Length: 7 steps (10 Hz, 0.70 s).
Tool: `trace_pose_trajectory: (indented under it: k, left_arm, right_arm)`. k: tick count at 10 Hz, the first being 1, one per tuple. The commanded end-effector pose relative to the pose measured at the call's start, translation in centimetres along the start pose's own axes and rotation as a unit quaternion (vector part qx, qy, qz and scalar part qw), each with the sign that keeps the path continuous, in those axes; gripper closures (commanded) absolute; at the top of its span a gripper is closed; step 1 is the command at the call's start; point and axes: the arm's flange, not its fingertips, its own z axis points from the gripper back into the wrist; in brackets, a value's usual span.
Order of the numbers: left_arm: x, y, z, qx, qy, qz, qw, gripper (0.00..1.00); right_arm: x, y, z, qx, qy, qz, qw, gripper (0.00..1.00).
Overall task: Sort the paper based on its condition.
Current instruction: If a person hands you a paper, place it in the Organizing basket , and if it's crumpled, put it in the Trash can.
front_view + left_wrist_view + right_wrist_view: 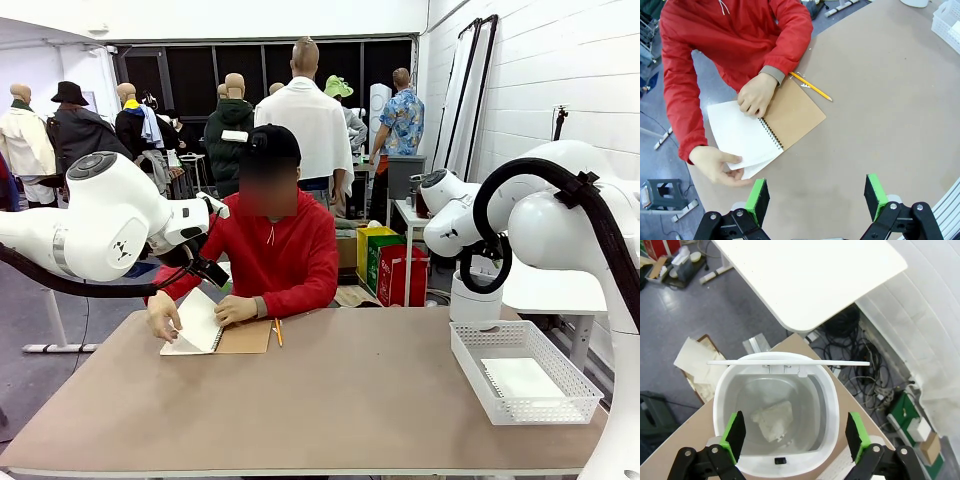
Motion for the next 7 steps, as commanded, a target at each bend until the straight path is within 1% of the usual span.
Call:
trace_pose_trajectory:
  k: [1,3,6,7]
  left_arm:
    - [-0.1,0.1,0.0,0.000,0.001,0.001,1.000,0.00]
    - [-0.1,0.1,0.0,0.000,0.001,0.001,1.000,0.00]
    - [-0.1,0.1,0.0,0.000,0.001,0.001,1.000,0.00]
    - [-0.1,0.1,0.0,0.000,0.001,0.001,1.000,0.00]
  right_arm:
    - [0.0,0.0,0.0,0.000,0.000,0.000,1.000,0.00]
    - [-0.4,0.9,2.9,0.022,-0.005,-0.015,1.000,0.00]
    - [-0.7,2.1,7.7,0.063,-0.009,0.005,0.998,0.00]
    - [-1.2,2.0,10.1,0.118,-0.007,0.033,0.992,0.00]
